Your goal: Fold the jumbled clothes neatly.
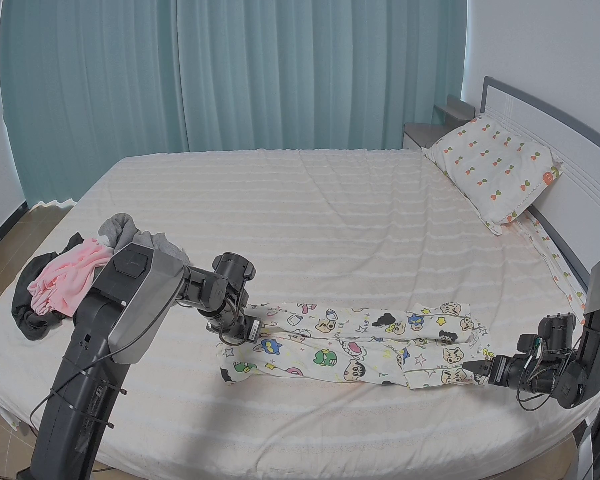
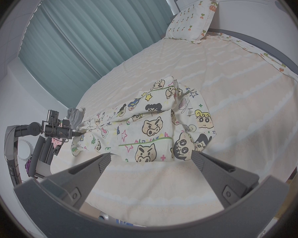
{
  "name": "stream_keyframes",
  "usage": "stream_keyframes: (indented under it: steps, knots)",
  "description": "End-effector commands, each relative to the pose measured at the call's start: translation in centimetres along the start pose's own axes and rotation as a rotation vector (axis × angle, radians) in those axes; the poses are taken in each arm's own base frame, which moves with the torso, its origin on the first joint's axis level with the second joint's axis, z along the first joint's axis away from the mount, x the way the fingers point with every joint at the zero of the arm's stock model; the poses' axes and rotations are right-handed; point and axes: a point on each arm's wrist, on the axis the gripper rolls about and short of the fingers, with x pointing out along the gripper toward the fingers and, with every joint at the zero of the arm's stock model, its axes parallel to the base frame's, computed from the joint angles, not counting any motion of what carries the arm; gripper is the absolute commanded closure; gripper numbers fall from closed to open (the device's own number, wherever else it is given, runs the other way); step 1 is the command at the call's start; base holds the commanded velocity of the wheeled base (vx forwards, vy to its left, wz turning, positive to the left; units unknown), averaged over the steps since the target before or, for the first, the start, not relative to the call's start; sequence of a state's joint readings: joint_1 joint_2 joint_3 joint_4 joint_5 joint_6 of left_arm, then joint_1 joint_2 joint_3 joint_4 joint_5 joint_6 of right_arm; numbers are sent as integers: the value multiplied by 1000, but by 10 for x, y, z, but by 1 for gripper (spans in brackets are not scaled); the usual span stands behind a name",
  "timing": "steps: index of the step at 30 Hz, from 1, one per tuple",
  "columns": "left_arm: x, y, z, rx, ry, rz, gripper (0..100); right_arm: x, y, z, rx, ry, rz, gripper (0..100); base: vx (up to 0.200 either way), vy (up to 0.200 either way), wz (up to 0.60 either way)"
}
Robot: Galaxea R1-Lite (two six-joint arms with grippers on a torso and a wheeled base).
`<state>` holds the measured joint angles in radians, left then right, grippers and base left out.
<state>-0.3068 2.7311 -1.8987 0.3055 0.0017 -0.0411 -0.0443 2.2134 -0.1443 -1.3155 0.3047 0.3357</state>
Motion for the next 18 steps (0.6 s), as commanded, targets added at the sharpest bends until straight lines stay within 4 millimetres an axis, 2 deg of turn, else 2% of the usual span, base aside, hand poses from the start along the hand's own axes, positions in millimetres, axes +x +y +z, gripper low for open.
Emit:
stream_keyframes:
  steps: [1, 7, 11, 18]
  knots:
    - [-18, 16, 2, -31, -6, 15, 100, 0, 0, 0, 1, 1, 0, 0, 0, 0, 0]
    - [-24, 31, -2, -59, 4, 24, 100, 0, 0, 0, -2, 2, 1, 0, 0, 0, 0]
    - [-36, 43, -9, -84, 19, 31, 100, 0, 0, 0, -2, 2, 1, 0, 0, 0, 0]
    - [-33, 52, -11, -102, 3, 45, 100, 0, 0, 0, -2, 2, 2, 0, 0, 0, 0]
